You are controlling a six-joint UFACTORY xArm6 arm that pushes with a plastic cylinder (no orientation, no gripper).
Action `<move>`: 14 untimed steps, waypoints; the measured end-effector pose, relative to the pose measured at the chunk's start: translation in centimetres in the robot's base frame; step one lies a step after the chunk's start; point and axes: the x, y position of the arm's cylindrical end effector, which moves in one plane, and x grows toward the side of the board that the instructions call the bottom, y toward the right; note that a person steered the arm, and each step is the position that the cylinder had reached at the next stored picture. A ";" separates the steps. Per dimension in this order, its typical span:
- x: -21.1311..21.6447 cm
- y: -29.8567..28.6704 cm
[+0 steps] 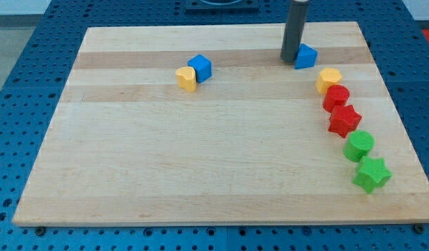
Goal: Push the blue triangle above the yellow hexagon
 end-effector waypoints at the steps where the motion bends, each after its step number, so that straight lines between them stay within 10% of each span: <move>1: 0.0 1.2; 14: 0.1 4.6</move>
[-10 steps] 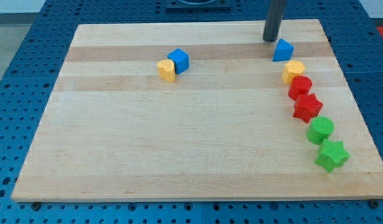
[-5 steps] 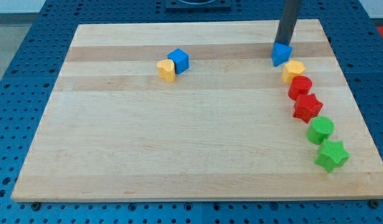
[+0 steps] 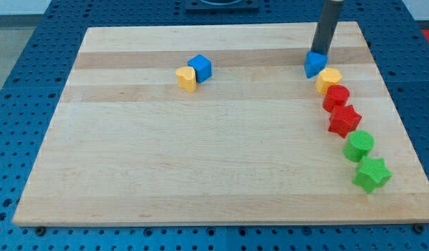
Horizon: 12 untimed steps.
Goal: Push the blue triangle above the yellow hexagon
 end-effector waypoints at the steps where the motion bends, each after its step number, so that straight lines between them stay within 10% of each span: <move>1: 0.0 0.0; 6: 0.6 -7.8; 12: 1.8 -3.3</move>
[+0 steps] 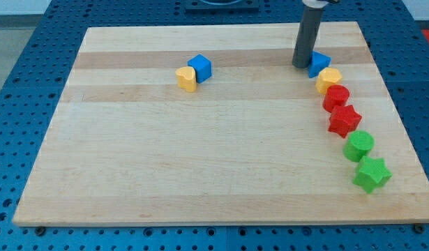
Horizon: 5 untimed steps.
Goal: Push the blue triangle above the yellow hexagon
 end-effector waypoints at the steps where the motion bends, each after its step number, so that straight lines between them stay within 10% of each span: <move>1: -0.2 0.2; 5: -0.3 1.2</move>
